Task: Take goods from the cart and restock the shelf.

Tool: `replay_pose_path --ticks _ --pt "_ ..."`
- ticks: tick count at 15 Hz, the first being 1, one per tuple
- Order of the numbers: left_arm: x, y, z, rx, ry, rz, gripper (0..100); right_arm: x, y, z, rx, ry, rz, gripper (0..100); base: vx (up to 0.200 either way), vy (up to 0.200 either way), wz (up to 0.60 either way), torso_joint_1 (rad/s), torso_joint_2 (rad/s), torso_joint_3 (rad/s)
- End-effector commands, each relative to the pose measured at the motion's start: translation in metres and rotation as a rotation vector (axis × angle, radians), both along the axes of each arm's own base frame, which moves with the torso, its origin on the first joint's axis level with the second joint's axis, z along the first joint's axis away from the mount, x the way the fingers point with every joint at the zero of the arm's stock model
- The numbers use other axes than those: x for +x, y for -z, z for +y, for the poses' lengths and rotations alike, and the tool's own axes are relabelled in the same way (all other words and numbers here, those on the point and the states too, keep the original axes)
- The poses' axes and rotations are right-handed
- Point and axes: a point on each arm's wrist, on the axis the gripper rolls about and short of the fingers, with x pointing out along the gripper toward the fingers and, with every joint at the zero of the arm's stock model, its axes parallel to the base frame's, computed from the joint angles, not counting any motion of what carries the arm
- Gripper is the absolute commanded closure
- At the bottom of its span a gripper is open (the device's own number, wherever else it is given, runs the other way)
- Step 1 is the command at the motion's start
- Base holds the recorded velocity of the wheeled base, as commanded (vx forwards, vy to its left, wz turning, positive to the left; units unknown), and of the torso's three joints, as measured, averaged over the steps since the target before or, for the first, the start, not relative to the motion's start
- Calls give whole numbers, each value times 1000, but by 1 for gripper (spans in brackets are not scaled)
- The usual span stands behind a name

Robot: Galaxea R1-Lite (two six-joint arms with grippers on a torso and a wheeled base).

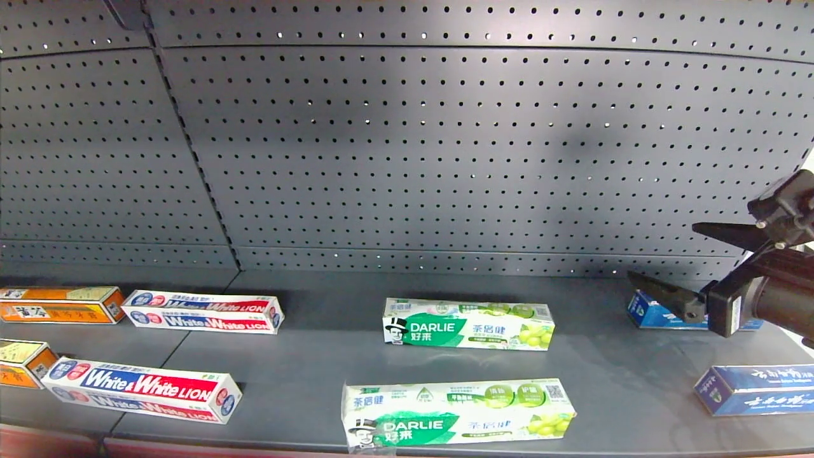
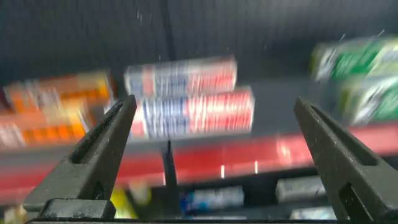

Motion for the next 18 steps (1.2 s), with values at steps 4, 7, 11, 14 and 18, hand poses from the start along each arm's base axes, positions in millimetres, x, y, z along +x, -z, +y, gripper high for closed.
replay_pose_path --ticks 4,7,11,14,18 --pt "129 -66 -34 278 267 348 0 4 0 1 15 3 11 0 0 0 0 0 0 0" --pt "150 -61 -62 189 414 442 0 4 3 0 14 9 21 0 0 0 0 0 0 0" --pt "162 -47 -84 252 446 511 0 5 4 0 24 8 29 0 0 0 0 0 0 0" --pt "164 -37 -85 295 449 546 0 3 8 0 21 8 40 0 0 0 0 0 0 0" --pt "158 -9 -81 343 426 626 0 5 8 0 19 9 43 0 0 0 0 0 0 0"
